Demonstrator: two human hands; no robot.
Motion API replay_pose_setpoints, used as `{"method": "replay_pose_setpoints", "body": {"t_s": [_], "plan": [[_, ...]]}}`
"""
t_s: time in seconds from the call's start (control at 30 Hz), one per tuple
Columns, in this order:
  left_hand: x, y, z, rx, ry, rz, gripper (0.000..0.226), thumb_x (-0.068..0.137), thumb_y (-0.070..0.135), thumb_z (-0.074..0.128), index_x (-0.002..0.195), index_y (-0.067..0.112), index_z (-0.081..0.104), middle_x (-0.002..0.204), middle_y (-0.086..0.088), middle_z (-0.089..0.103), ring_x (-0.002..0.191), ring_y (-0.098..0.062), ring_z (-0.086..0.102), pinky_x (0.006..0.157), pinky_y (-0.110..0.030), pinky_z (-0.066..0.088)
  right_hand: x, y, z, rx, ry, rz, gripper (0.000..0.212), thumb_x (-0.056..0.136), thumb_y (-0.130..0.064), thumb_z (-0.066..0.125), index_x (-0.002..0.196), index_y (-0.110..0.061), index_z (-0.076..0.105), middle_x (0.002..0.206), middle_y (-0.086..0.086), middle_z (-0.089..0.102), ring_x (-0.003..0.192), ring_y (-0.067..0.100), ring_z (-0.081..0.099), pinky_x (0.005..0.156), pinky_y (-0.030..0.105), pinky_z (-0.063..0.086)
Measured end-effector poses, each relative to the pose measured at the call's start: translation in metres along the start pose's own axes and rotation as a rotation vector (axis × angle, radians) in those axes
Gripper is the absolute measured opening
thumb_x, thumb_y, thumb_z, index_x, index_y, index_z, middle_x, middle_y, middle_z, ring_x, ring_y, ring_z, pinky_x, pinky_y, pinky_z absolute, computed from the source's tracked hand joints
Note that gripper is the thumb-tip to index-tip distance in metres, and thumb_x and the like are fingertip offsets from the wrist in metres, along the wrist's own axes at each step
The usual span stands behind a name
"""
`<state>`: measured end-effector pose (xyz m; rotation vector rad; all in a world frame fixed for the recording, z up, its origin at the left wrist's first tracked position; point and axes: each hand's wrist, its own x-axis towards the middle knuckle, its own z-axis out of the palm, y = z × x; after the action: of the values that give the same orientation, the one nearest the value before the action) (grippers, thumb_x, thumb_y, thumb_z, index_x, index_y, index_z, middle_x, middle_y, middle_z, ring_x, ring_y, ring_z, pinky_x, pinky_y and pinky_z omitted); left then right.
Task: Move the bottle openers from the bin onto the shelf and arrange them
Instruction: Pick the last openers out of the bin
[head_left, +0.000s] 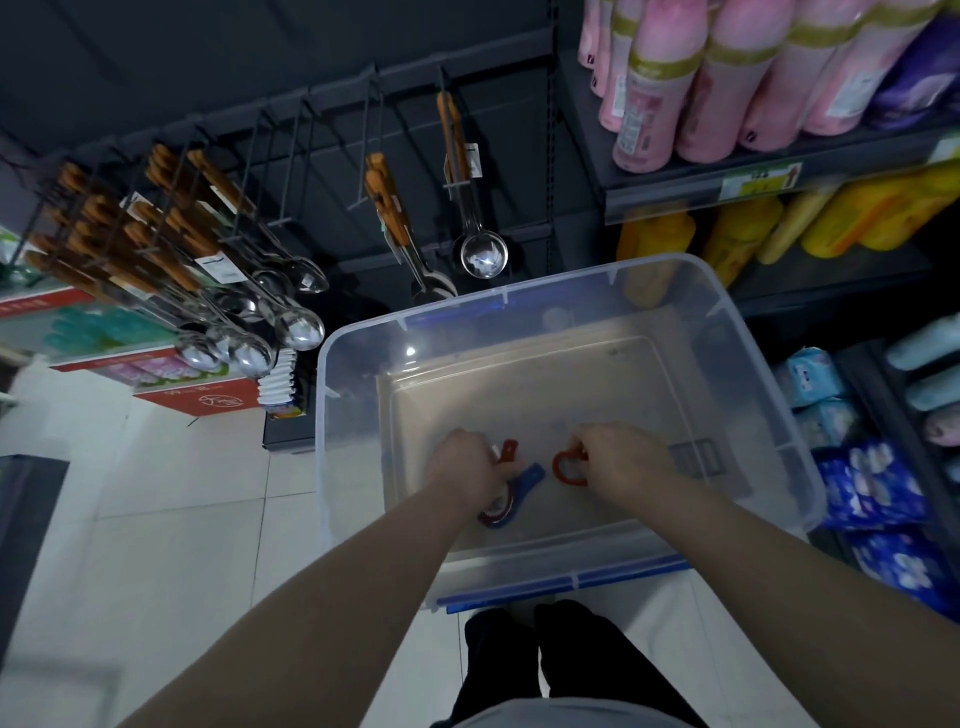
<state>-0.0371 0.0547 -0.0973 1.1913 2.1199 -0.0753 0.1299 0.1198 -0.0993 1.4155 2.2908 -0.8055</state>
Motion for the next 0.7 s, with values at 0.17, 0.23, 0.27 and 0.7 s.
{"method": "replay_pose_setpoints", "body": {"t_s": [0.17, 0.23, 0.27, 0.7], "plan": [[0.0, 0.032, 0.018, 0.304, -0.027, 0.205, 0.042, 0.084, 0.038, 0.066, 0.114, 0.008, 0.06, 0.119, -0.016, 0.05, 0.103, -0.034, 0.056, 0.084, -0.035, 0.045, -0.002, 0.012, -0.009, -0.026, -0.042, 0.016, 0.026, 0.093, -0.032, 0.056, 0.116, -0.023, 0.064, 0.125, 0.006, 0.06, 0.115, 0.025, 0.057, 0.091, 0.03, 0.044], [-0.001, 0.029, 0.026, 0.345, -0.026, 0.212, 0.047, 0.087, 0.034, 0.063, 0.123, 0.007, 0.047, 0.123, -0.017, 0.048, 0.108, -0.037, 0.054, 0.089, -0.04, 0.046, -0.002, 0.017, -0.013, -0.006, -0.029, 0.029, 0.028, 0.093, -0.03, 0.056, 0.118, -0.021, 0.063, 0.125, 0.009, 0.06, 0.114, 0.027, 0.057, 0.089, 0.029, 0.044], [-0.001, 0.027, 0.028, 0.321, -0.037, 0.192, 0.048, 0.087, 0.032, 0.062, 0.123, 0.006, 0.044, 0.122, -0.017, 0.051, 0.108, -0.036, 0.056, 0.088, -0.04, 0.046, -0.002, 0.019, -0.015, 0.008, -0.023, 0.035, 0.028, 0.093, -0.031, 0.056, 0.117, -0.019, 0.062, 0.124, 0.01, 0.06, 0.113, 0.027, 0.057, 0.088, 0.029, 0.044], [0.004, 0.06, -0.031, -0.028, 0.083, 0.291, 0.028, 0.096, 0.024, 0.053, 0.116, 0.004, 0.052, 0.111, -0.016, 0.062, 0.107, -0.033, 0.058, 0.077, -0.031, 0.039, -0.026, 0.018, -0.035, 0.261, 0.274, 0.145, 0.008, 0.093, -0.025, 0.055, 0.098, -0.019, 0.058, 0.105, 0.007, 0.065, 0.093, 0.026, 0.06, 0.077, 0.035, 0.05]]}}
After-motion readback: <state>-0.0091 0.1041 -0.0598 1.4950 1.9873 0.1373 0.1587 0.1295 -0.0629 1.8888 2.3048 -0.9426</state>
